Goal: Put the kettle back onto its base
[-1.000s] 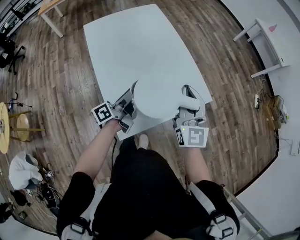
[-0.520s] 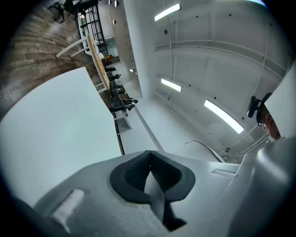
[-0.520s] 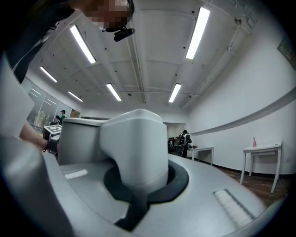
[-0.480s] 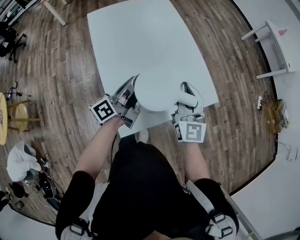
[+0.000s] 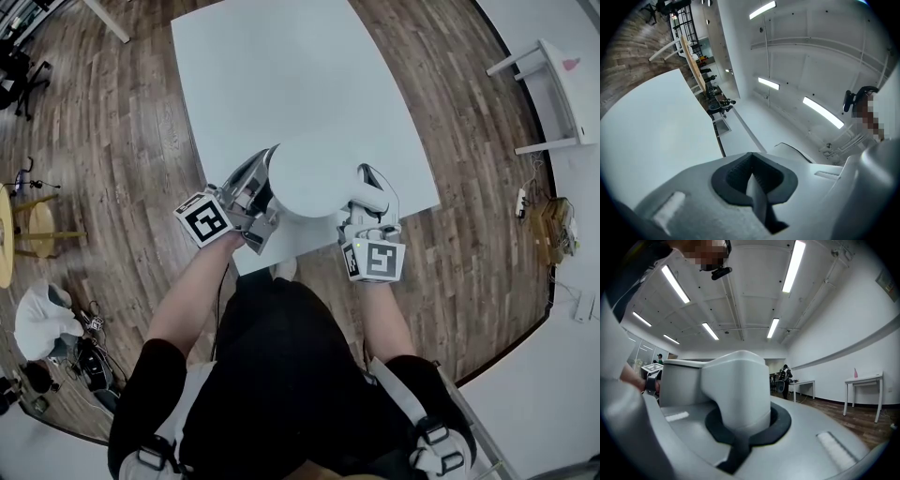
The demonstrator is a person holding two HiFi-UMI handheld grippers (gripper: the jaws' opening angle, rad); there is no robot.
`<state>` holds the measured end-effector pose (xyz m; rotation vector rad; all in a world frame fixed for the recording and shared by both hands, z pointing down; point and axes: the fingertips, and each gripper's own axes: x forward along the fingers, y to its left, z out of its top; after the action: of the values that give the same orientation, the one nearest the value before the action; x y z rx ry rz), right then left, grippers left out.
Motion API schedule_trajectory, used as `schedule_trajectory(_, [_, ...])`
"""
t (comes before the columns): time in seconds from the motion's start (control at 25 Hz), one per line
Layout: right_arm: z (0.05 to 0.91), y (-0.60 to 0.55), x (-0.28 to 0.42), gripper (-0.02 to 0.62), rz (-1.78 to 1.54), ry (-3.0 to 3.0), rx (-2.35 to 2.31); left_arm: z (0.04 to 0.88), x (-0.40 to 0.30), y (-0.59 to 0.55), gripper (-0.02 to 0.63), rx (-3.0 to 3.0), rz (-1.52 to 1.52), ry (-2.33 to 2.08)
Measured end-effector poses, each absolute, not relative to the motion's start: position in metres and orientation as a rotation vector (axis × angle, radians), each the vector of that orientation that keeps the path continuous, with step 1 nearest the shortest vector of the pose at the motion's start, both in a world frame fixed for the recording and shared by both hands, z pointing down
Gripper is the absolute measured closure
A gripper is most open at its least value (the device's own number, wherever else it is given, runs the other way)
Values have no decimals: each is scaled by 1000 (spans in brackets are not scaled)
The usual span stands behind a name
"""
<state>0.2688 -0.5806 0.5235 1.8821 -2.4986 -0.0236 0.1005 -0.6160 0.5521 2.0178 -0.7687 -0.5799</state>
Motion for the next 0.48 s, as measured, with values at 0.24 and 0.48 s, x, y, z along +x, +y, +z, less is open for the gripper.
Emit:
schedule_trajectory(0.24, [532,-586,268,592,-20,-2485,1839,568,101,-616,611,1947,-614,-781])
schedule_trajectory(0.48, [536,-580,279,592,4,-2495,1859,564,109,-611,611,2002,-605,-760])
